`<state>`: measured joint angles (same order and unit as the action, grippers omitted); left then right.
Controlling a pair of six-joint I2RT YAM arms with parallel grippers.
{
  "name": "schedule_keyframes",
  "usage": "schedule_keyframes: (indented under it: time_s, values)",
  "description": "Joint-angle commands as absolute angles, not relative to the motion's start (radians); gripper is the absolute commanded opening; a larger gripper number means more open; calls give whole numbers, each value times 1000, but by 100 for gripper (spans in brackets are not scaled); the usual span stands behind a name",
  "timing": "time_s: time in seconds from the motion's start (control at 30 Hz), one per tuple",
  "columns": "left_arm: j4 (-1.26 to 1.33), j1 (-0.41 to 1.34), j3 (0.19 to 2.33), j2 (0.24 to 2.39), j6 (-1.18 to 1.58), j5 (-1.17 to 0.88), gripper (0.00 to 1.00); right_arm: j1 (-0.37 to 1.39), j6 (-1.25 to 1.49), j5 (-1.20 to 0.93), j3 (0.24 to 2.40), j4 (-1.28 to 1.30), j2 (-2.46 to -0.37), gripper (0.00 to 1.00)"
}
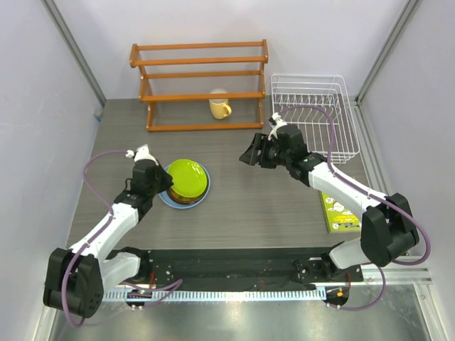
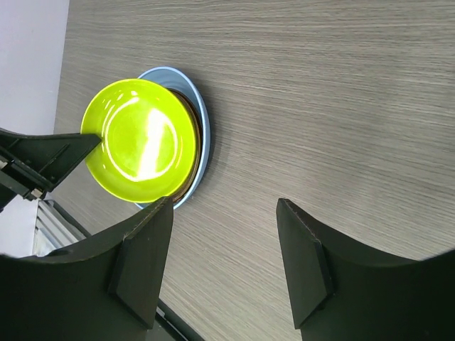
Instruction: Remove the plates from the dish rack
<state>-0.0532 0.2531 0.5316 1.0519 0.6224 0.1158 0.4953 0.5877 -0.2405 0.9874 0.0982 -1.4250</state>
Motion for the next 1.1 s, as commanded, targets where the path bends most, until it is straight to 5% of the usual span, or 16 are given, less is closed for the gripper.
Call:
schedule_keyframes:
  time_s: [0.0, 0.23, 0.37, 0.4, 0.67, 0.77, 1.07]
  values:
    - [-20, 229, 520, 1058, 624, 140, 0, 489, 566, -232, 1005, 81, -1405, 66]
    - [29, 224, 502, 1132, 643, 107, 3, 485, 557, -232, 999, 86, -1407, 66]
    - [38, 224, 495, 1152, 643, 101, 25, 480, 551, -230, 999, 91, -1413, 66]
    - [38, 224, 495, 1151, 641, 101, 38, 482, 551, -229, 999, 92, -1416, 66]
    - [-36, 225, 515, 1094, 621, 143, 70, 468, 506, -155, 999, 132, -1410, 66]
    - [-89, 224, 560, 1037, 597, 167, 95, 457, 442, -57, 999, 173, -1385, 67]
    - [-227, 224, 736, 896, 465, 258, 99, 405, 207, 524, 927, 212, -1241, 78]
